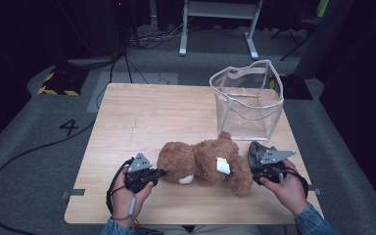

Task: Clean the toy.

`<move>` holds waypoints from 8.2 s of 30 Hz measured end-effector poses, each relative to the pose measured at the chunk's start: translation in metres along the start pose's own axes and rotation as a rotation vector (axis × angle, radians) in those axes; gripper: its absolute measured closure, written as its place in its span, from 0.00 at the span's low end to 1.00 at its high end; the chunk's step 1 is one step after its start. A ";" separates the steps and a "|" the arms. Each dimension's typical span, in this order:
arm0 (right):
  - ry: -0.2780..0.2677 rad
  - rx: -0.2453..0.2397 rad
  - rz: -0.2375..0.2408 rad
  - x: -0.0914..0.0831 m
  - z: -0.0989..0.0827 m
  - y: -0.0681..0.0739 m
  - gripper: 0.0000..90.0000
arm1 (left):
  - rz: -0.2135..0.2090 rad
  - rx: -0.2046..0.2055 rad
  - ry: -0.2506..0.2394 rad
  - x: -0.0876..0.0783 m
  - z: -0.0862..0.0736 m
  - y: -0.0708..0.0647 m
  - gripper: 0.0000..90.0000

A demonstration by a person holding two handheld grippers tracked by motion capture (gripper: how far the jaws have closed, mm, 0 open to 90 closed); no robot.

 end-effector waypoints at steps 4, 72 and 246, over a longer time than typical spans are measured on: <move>0.034 0.052 0.050 -0.016 -0.007 0.013 0.83 | -0.008 -0.016 0.032 0.001 -0.002 -0.004 0.99; -0.264 -0.359 0.169 0.023 0.108 0.110 0.84 | -0.013 0.107 0.067 0.034 -0.013 -0.019 1.00; 0.019 -0.059 -0.214 -0.054 -0.030 -0.019 0.86 | -0.051 0.060 0.154 0.023 -0.017 -0.021 0.88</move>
Point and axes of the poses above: each handheld gripper's, and its own axes: x roughly forward along the jaws, z roughly out of its top, y roughly to its left, the point moved 3 cm from there along x, roughly forward along the jaws, and after that the axes turned 8 degrees about -y, right-handed, at the moved point
